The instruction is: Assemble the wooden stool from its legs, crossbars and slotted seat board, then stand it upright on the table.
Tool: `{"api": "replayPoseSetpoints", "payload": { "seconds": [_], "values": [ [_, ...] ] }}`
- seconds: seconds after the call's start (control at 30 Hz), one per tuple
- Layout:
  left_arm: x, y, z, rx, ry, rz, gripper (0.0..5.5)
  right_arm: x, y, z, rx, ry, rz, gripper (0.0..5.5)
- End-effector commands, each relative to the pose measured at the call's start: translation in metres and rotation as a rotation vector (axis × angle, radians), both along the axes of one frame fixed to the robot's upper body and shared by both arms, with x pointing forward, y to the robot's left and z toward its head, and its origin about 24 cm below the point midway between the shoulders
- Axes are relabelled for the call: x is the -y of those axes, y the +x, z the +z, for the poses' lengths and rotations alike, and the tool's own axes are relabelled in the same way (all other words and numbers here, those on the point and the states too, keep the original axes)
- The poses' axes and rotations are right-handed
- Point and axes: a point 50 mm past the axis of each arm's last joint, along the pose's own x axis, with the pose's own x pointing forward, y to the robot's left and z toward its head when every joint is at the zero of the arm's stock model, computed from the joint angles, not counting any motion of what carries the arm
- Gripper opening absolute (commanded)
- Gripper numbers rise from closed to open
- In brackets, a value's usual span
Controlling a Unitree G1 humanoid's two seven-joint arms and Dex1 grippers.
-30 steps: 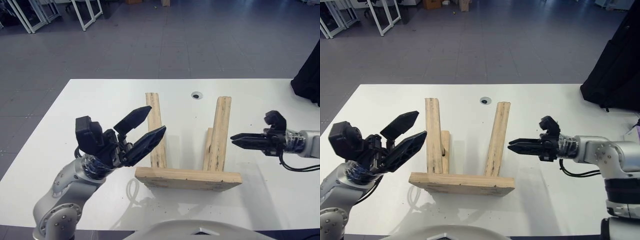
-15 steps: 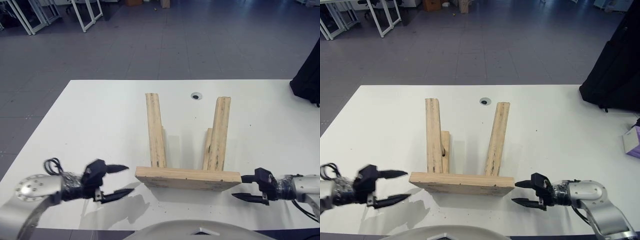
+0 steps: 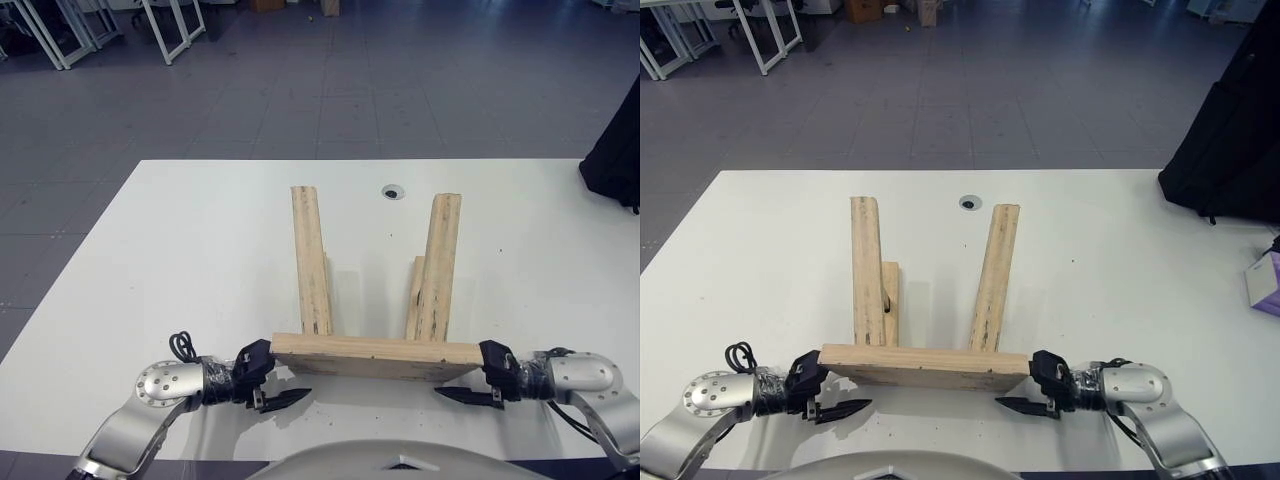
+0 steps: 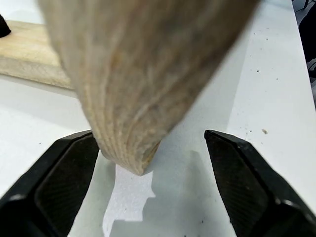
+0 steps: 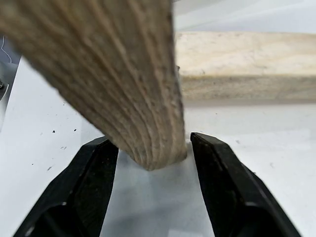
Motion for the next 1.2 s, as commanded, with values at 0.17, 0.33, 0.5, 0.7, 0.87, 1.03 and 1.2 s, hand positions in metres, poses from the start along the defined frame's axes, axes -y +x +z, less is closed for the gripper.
{"api": "replayPoseSetpoints", "payload": {
  "seconds": [0.17,0.33,0.5,0.7,0.87,1.03,1.2],
  "values": [
    [0.004,0.003,-0.013,0.005,0.038,-0.02,2.84,-0.004,0.008,0.0,0.034,0.001,0.025,1.93],
    [0.005,0.0,-0.014,0.001,0.023,-0.016,2.02,-0.006,0.009,0.001,0.028,-0.005,0.059,1.53],
    [0.009,-0.002,0.002,-0.063,-0.172,0.017,1.74,-0.007,0.01,0.006,-0.001,0.037,0.062,1.52],
    [0.008,-0.002,0.045,-0.102,-0.473,0.031,1.64,0.001,0.016,0.043,-0.154,0.265,0.011,1.52],
    [0.02,-0.001,0.067,-0.069,-0.539,-0.016,1.61,-0.001,0.022,0.079,-0.199,0.387,0.017,1.52],
    [0.029,-0.002,0.074,-0.06,-0.545,-0.042,1.61,-0.006,0.029,0.092,-0.174,0.389,0.031,1.52],
    [0.032,0.0,0.084,-0.033,-0.615,-0.024,1.61,-0.007,0.037,0.107,-0.156,0.463,-0.001,1.53]
  ]
}}
